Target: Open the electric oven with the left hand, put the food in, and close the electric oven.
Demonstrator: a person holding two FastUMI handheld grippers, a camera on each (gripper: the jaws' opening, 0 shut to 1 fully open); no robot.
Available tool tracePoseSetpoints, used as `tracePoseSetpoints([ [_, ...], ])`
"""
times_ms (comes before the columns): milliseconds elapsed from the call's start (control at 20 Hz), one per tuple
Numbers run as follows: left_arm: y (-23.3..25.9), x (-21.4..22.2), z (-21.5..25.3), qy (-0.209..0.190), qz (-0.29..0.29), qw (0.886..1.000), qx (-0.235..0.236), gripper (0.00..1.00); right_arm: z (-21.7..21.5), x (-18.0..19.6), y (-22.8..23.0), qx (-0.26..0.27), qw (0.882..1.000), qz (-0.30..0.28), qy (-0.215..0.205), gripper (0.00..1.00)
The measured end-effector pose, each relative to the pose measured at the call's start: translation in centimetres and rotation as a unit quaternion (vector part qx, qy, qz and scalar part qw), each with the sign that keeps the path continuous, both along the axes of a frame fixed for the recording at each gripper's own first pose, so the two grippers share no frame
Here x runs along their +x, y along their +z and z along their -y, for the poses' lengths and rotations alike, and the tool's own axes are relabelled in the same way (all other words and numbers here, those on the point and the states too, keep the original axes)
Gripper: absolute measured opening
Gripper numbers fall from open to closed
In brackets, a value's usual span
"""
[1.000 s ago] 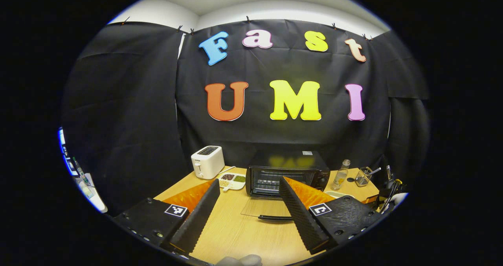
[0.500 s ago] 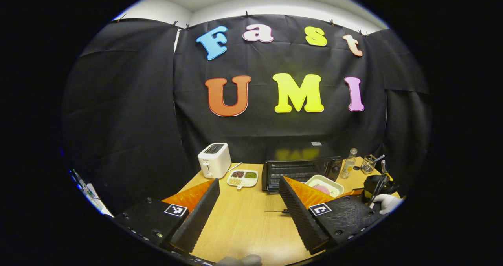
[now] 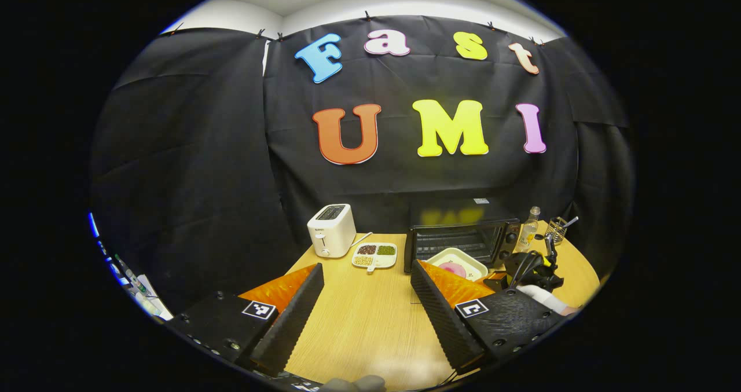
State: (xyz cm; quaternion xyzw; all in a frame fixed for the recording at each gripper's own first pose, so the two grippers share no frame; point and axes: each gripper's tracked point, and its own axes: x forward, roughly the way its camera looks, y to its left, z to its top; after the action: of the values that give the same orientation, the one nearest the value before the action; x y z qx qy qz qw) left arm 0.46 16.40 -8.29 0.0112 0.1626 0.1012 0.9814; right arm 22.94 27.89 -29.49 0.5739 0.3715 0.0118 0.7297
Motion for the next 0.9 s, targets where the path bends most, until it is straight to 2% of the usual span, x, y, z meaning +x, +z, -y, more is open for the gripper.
tracePoseSetpoints([
  [100,-0.1,0.1,-0.3,0.006,0.000,1.000,-0.004,0.97,1.2,1.7,-0.3,-0.006,1.000,-0.005,-0.015,0.00],
  [400,-0.9,1.1,-0.6,0.033,-0.003,0.999,-0.010,0.97,4.3,7.9,0.2,-0.023,0.999,0.010,-0.043,0.04],
  [450,-0.9,1.2,-0.7,0.040,-0.005,0.999,-0.010,0.97,4.4,8.8,0.4,-0.026,0.999,0.018,-0.040,0.00],
  [500,-0.9,1.2,-0.8,0.048,-0.006,0.999,-0.007,0.96,4.5,9.8,0.4,-0.029,0.999,0.026,-0.037,0.04],
  [650,-1.2,0.8,-1.0,0.071,-0.014,0.997,-0.003,0.97,4.6,12.5,0.7,-0.034,0.998,0.048,-0.037,0.04],
  [700,-1.3,0.8,-0.9,0.077,-0.016,0.997,-0.001,0.96,4.6,13.2,0.7,-0.037,0.997,0.055,-0.035,0.00],
  [750,-1.3,0.5,-0.9,0.083,-0.019,0.996,0.001,0.97,4.5,13.6,0.6,-0.037,0.997,0.058,-0.032,0.04],
  [800,-1.4,0.3,-1.1,0.090,-0.020,0.996,0.003,0.96,4.3,13.9,0.6,-0.036,0.997,0.060,-0.029,0.00],
  [850,-1.4,0.1,-1.1,0.096,-0.021,0.995,0.002,0.96,4.1,13.9,0.4,-0.038,0.997,0.060,-0.025,0.05],
  [900,-1.4,0.0,-1.1,0.101,-0.021,0.995,0.000,0.96,4.1,13.9,0.2,-0.040,0.997,0.059,-0.021,0.02],
])
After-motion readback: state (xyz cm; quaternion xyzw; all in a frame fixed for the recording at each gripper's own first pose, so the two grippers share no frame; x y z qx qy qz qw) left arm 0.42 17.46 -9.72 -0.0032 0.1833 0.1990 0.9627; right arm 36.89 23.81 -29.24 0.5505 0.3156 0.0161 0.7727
